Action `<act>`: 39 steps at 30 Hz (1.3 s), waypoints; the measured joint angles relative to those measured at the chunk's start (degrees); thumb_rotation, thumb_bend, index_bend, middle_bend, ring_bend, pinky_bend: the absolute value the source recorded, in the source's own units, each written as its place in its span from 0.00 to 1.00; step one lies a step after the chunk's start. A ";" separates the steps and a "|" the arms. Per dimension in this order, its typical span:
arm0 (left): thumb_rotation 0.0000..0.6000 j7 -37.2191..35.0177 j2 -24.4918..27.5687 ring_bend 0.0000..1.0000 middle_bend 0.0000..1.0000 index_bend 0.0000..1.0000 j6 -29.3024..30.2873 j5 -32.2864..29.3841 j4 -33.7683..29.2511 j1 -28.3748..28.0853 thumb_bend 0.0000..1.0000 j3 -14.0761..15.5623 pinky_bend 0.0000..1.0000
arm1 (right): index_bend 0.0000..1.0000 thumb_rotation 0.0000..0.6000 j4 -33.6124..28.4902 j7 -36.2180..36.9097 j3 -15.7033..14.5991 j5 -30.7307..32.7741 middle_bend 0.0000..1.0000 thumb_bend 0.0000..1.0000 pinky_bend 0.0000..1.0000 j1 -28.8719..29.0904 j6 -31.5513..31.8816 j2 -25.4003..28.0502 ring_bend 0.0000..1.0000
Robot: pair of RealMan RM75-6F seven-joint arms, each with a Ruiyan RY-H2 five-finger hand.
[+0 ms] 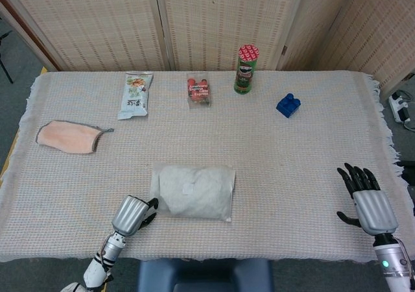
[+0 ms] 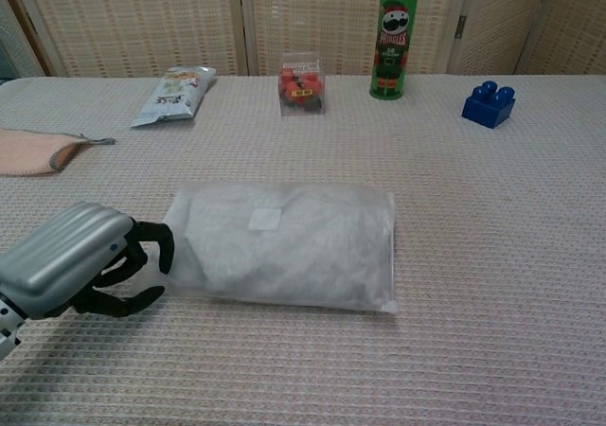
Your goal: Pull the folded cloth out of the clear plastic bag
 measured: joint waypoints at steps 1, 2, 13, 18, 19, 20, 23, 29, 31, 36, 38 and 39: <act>1.00 -0.15 -0.14 1.00 1.00 0.64 0.05 0.03 0.38 -0.03 0.45 0.06 1.00 | 0.03 1.00 -0.03 0.02 -0.04 -0.04 0.00 0.09 0.00 0.02 -0.04 0.04 0.00; 1.00 -0.33 -0.34 1.00 1.00 0.65 0.10 0.05 0.89 -0.07 0.47 0.14 1.00 | 0.03 1.00 -0.08 0.03 -0.09 -0.08 0.00 0.09 0.00 0.04 -0.07 0.07 0.00; 1.00 -2.27 -0.48 1.00 1.00 0.72 2.18 1.17 2.36 -0.09 0.52 1.30 1.00 | 0.12 1.00 1.15 1.74 0.05 -0.98 0.00 0.09 0.00 0.34 0.37 -1.39 0.00; 1.00 -2.29 0.83 1.00 1.00 0.72 2.98 2.17 0.67 -0.10 0.51 2.11 1.00 | 0.33 1.00 3.89 6.35 -0.03 -2.34 0.00 0.11 0.00 1.58 -0.81 -3.87 0.00; 1.00 -2.10 1.01 1.00 1.00 0.72 2.94 2.23 0.48 -0.12 0.51 2.22 1.00 | 0.36 1.00 4.42 7.62 -0.06 -2.57 0.00 0.13 0.00 1.96 -1.33 -4.32 0.00; 1.00 -1.87 1.18 1.00 1.00 0.72 2.78 2.22 0.29 -0.14 0.50 2.31 1.00 | 0.39 1.00 5.14 9.46 -0.10 -2.90 0.00 0.15 0.00 2.55 -2.16 -4.94 0.00; 1.00 -1.62 1.36 1.00 1.00 0.73 2.42 1.89 -0.06 -0.20 0.50 2.21 1.00 | 0.44 1.00 7.17 14.31 -0.24 -3.95 0.01 0.17 0.00 4.56 -4.76 -6.81 0.00; 1.00 -1.79 1.47 1.00 1.00 0.73 2.80 1.91 -0.83 -0.21 0.50 2.13 1.00 | 0.50 1.00 12.54 21.07 0.28 -5.18 0.02 0.22 0.00 8.37 -8.12 -13.14 0.00; 1.00 -1.74 1.52 1.00 1.00 0.73 2.72 1.93 -0.90 -0.25 0.50 2.18 1.00 | 0.51 1.00 14.12 22.79 0.50 -4.90 0.02 0.23 0.00 9.30 -9.36 -15.35 0.00; 1.00 -1.77 1.71 1.00 1.00 0.73 2.73 1.86 -1.44 -0.37 0.50 2.06 1.00 | 0.51 1.00 17.65 26.70 0.87 -3.50 0.02 0.23 0.00 11.66 -13.23 -21.19 0.00; 1.00 -1.68 1.86 1.00 1.00 0.74 2.79 1.89 -1.73 -0.43 0.50 2.01 1.00 | 0.51 1.00 19.09 27.52 1.12 -2.99 0.02 0.23 0.00 12.21 -13.65 -23.51 0.00; 1.00 -1.63 1.94 1.00 1.00 0.74 2.82 1.90 -1.89 -0.45 0.50 1.98 1.00 | 0.51 1.00 19.65 27.99 1.26 -2.71 0.02 0.23 0.00 12.39 -13.77 -24.50 0.00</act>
